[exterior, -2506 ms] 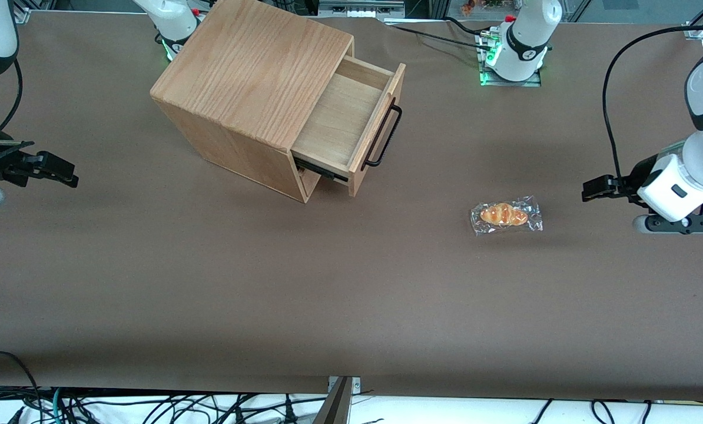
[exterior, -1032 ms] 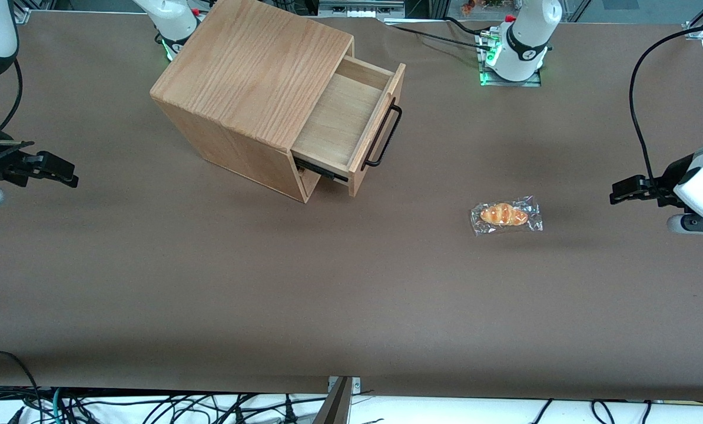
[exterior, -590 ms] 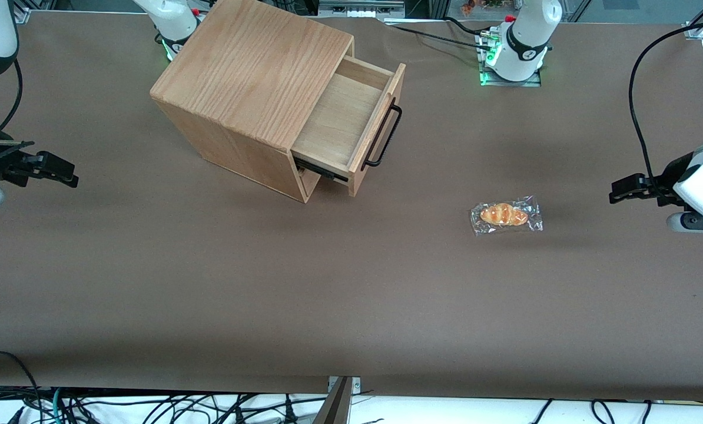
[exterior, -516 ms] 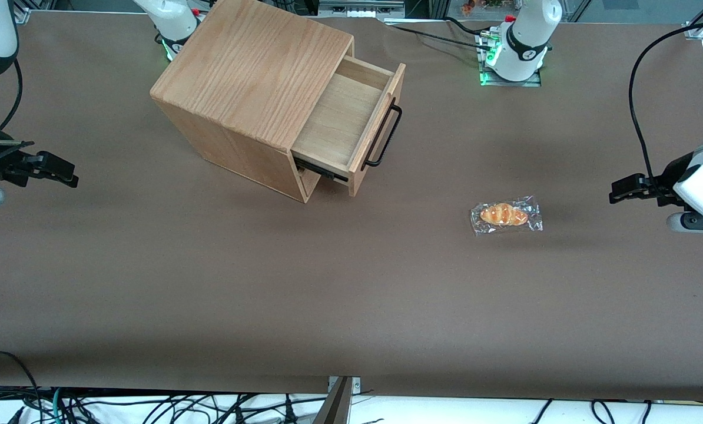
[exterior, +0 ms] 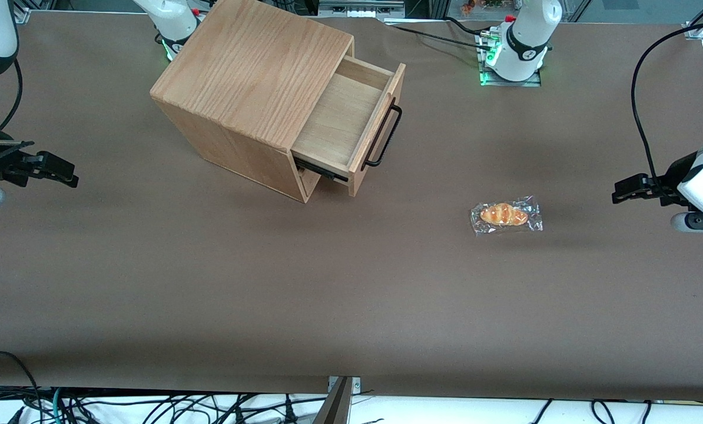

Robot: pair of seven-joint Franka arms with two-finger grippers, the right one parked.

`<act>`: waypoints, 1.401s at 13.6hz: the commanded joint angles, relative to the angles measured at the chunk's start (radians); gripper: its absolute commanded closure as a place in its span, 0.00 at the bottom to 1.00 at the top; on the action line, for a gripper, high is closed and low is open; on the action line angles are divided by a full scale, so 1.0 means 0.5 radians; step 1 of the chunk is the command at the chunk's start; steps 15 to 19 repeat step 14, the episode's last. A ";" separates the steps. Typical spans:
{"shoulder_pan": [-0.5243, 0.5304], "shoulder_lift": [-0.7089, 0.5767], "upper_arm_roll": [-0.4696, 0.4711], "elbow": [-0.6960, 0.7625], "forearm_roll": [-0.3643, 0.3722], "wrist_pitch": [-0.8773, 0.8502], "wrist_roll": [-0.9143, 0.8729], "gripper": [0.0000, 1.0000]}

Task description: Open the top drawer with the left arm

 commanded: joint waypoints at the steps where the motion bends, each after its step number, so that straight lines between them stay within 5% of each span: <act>1: 0.006 -0.018 -0.005 0.019 0.034 -0.021 0.042 0.00; 19: 0.009 -0.018 0.001 0.098 0.058 -0.205 0.042 0.00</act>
